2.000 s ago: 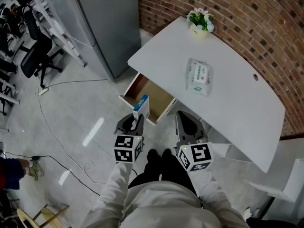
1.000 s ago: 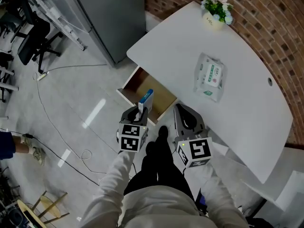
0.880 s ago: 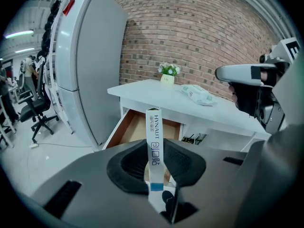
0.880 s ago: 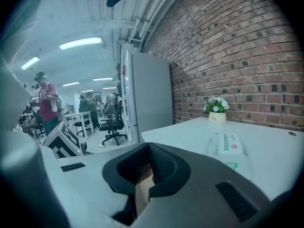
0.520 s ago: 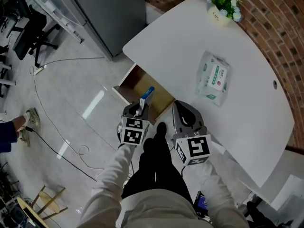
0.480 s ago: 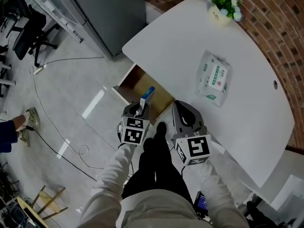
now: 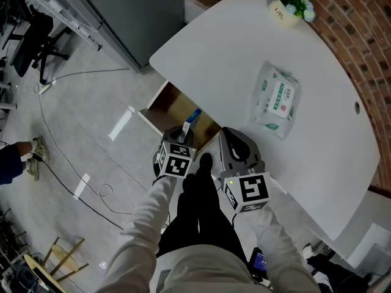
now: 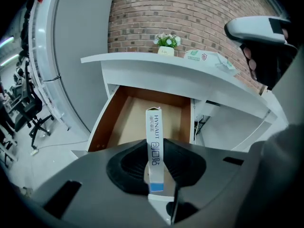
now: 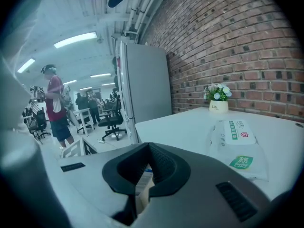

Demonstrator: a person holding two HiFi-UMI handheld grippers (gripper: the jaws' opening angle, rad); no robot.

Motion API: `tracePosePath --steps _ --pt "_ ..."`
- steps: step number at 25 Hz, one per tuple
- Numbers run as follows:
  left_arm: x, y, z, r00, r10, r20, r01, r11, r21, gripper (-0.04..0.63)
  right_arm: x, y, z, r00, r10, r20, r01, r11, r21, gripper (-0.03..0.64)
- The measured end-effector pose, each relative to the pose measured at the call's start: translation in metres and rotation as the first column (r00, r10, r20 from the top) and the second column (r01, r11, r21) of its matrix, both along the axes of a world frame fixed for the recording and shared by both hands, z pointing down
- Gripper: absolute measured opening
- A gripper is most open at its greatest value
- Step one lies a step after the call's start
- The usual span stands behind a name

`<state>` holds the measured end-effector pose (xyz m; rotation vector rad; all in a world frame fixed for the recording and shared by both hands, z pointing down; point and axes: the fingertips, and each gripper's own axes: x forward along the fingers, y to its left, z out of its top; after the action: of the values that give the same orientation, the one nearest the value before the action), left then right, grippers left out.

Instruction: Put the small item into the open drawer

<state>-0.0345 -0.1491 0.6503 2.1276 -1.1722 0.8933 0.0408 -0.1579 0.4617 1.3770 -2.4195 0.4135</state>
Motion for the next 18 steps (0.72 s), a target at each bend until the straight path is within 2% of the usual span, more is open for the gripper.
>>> tracePosePath --steps 10,18 --pt "0.015 -0.012 0.036 0.994 0.07 0.082 -0.066 0.996 -0.054 0.098 0.004 -0.01 0.006 1.0 0.006 0.004 -0.006 1.0 -0.011 0.026" --pt "0.022 -0.019 0.056 0.988 0.096 0.123 -0.086 0.993 -0.082 0.098 0.007 -0.011 0.012 1.0 0.003 -0.013 -0.004 1.0 -0.021 0.026"
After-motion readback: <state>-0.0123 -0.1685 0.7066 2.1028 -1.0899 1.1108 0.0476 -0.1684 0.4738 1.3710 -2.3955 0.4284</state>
